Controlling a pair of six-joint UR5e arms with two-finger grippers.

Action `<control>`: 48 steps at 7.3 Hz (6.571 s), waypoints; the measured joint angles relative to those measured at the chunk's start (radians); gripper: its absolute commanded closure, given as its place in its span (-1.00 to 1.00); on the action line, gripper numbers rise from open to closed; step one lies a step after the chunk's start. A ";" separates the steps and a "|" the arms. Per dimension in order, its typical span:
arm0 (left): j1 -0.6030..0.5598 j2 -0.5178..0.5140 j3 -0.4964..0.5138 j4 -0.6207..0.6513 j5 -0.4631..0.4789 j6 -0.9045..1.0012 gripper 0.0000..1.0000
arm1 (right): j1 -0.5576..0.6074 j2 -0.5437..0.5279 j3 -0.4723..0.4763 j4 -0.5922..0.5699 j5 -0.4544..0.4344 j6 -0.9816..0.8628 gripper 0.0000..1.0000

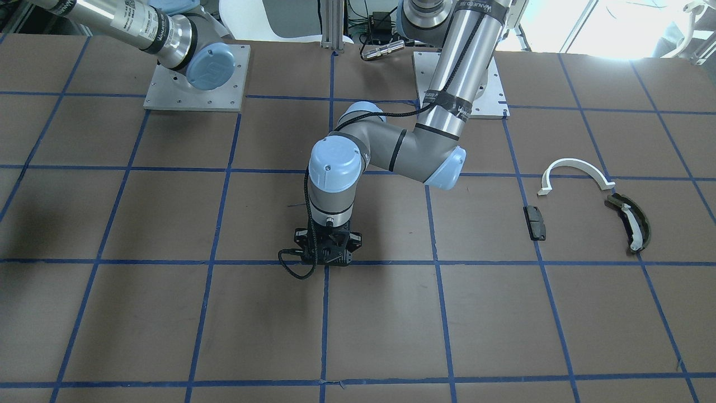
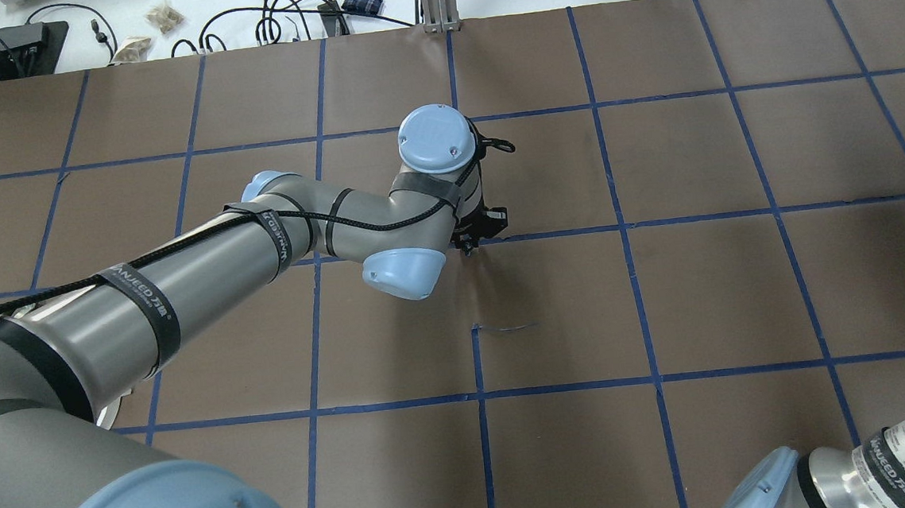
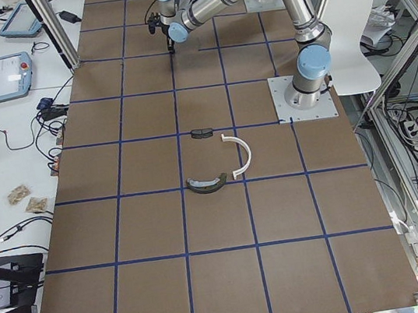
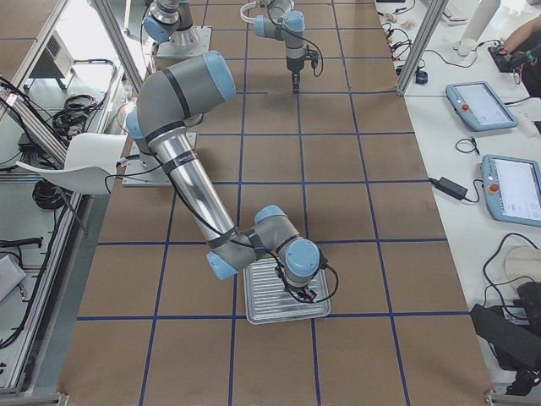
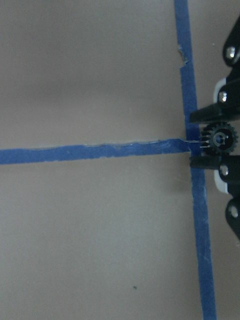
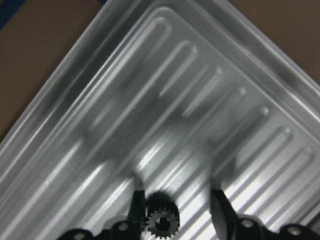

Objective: Place bearing gear from tray to pile

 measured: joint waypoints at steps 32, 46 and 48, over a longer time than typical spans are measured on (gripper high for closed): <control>0.315 0.189 -0.096 -0.140 -0.038 0.197 -0.73 | 1.287 -0.309 0.130 0.096 -0.053 1.961 -1.00; 0.102 0.024 0.046 -0.111 -0.008 -0.034 1.00 | 1.147 -0.609 0.109 0.407 -0.052 1.915 -1.00; 0.299 0.117 0.090 -0.329 0.064 0.204 1.00 | 1.107 -0.618 0.056 0.478 -0.050 1.909 -1.00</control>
